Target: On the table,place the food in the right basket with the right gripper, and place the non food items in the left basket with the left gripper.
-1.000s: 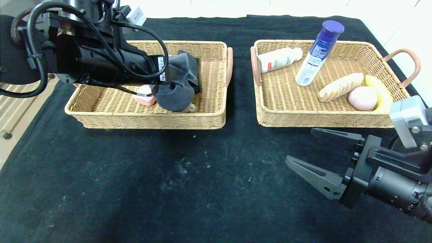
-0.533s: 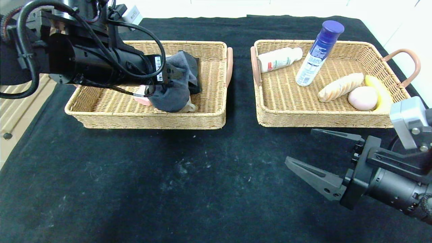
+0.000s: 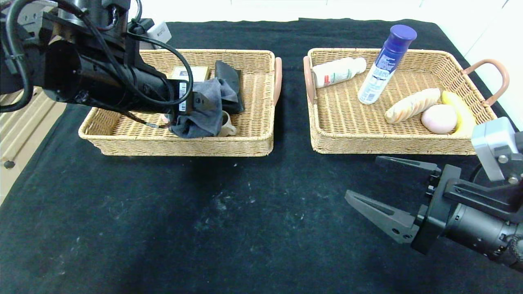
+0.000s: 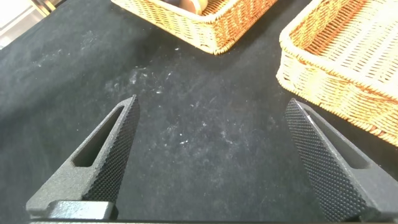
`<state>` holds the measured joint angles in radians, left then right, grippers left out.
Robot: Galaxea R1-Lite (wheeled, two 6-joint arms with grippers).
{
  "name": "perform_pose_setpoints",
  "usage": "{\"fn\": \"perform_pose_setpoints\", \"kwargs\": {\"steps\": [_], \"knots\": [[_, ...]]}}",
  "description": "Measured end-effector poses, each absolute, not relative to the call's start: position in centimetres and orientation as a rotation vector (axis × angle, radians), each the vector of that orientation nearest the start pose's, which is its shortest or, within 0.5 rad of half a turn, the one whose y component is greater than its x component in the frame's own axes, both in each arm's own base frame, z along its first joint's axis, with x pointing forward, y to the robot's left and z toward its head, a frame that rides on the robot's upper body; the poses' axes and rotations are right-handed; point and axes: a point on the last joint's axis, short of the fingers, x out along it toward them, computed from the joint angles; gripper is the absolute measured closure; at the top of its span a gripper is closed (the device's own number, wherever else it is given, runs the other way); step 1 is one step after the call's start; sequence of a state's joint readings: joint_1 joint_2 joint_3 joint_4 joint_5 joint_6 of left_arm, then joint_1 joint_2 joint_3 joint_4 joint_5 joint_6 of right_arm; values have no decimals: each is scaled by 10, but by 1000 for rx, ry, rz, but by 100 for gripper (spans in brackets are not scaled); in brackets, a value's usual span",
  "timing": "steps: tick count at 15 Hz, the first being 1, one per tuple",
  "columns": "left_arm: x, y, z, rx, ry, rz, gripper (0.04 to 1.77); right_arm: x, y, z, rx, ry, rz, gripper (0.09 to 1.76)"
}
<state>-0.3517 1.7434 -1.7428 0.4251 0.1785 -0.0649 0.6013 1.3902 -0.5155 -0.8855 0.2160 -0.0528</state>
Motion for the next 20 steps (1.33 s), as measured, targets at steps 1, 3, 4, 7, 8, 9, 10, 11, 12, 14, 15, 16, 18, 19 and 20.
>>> {"fn": "perform_pose_setpoints", "kwargs": {"steps": [1, 3, 4, 7, 8, 9, 10, 11, 12, 14, 15, 16, 18, 19, 20], "knots": [[300, -105, 329, 66, 437, -143, 21, 177, 128, 210, -48, -31, 818, 14], [298, -103, 332, 72, 438, -134, 18, 176, 128, 209, -48, -28, 825, 14], [295, -102, 334, 72, 438, -134, 17, 175, 129, 209, -49, -25, 827, 14], [283, -98, 337, 78, 458, -132, 15, 175, 129, 208, -50, -23, 831, 14], [277, -96, 338, 79, 462, -133, 14, 174, 130, 208, -50, -24, 833, 14], [269, -94, 339, 79, 462, -134, 13, 174, 130, 208, -49, -24, 833, 14], [261, -92, 341, 80, 461, -138, 13, 174, 129, 208, -49, -25, 833, 14], [252, -89, 342, 81, 458, -142, 13, 174, 130, 208, -49, -25, 834, 14], [240, -87, 344, 81, 452, -148, 12, 174, 130, 208, -49, -25, 834, 14], [215, -82, 345, 83, 442, -169, 12, 174, 130, 208, -50, -22, 834, 14], [201, -79, 345, 84, 436, -182, 11, 174, 130, 208, -50, -22, 834, 14], [187, -76, 344, 86, 432, -194, 11, 174, 130, 208, -50, -22, 835, 14], [158, -66, 339, 87, 420, -208, 11, 174, 130, 207, -50, -20, 834, 14], [145, -60, 336, 84, 411, -211, 11, 175, 130, 207, -50, -19, 833, 14], [132, -54, 333, 82, 405, -211, 11, 176, 129, 208, -50, -21, 827, 14]]}}
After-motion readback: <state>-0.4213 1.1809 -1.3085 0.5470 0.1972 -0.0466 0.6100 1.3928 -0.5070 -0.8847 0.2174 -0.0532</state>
